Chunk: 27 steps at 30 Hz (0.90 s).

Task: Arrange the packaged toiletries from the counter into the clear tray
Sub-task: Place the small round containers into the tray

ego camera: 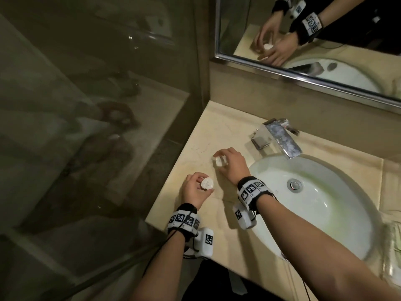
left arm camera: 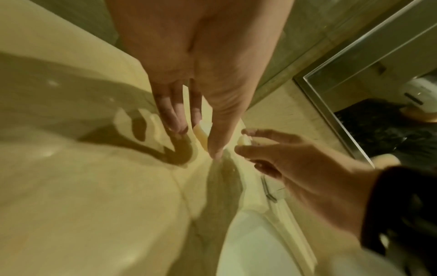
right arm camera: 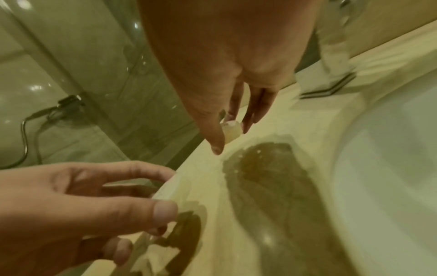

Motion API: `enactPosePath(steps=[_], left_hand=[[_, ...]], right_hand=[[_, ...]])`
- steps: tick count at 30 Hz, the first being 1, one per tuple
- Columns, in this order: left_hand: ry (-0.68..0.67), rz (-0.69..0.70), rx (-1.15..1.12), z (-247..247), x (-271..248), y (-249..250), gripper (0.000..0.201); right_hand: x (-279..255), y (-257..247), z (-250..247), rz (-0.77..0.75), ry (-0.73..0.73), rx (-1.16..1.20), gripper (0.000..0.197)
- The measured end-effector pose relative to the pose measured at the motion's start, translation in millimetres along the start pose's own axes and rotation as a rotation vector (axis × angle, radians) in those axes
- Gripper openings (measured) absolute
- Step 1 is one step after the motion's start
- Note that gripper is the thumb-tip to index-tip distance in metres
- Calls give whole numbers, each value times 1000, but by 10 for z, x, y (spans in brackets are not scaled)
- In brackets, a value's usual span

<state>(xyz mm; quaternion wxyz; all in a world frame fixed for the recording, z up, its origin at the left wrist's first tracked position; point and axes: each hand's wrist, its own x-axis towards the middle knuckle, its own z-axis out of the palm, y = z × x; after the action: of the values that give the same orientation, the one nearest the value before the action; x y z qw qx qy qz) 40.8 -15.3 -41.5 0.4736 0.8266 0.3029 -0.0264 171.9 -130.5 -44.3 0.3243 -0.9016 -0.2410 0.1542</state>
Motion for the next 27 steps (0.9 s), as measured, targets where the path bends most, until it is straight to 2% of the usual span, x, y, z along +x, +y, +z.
enactPosePath(steps=[3, 7, 13, 18, 27], left_hand=[[-50, -11, -85, 111, -2, 238, 38], [-154, 25, -126, 437, -76, 638, 37], [-348, 137, -139, 1219, -338, 1265, 41], [-503, 216, -92, 1919, -728, 1720, 39], [-711, 371, -17, 3076, -1358, 2365, 41]], right_hand=[[-264, 148, -293, 31, 77, 136, 35], [-646, 415, -741, 120, 144, 176, 43], [-1377, 934, -1403, 257, 230, 296, 41], [-2098, 1453, -1894, 380, 380, 390, 43], [-3312, 2446, -2567, 715, 637, 535, 23]])
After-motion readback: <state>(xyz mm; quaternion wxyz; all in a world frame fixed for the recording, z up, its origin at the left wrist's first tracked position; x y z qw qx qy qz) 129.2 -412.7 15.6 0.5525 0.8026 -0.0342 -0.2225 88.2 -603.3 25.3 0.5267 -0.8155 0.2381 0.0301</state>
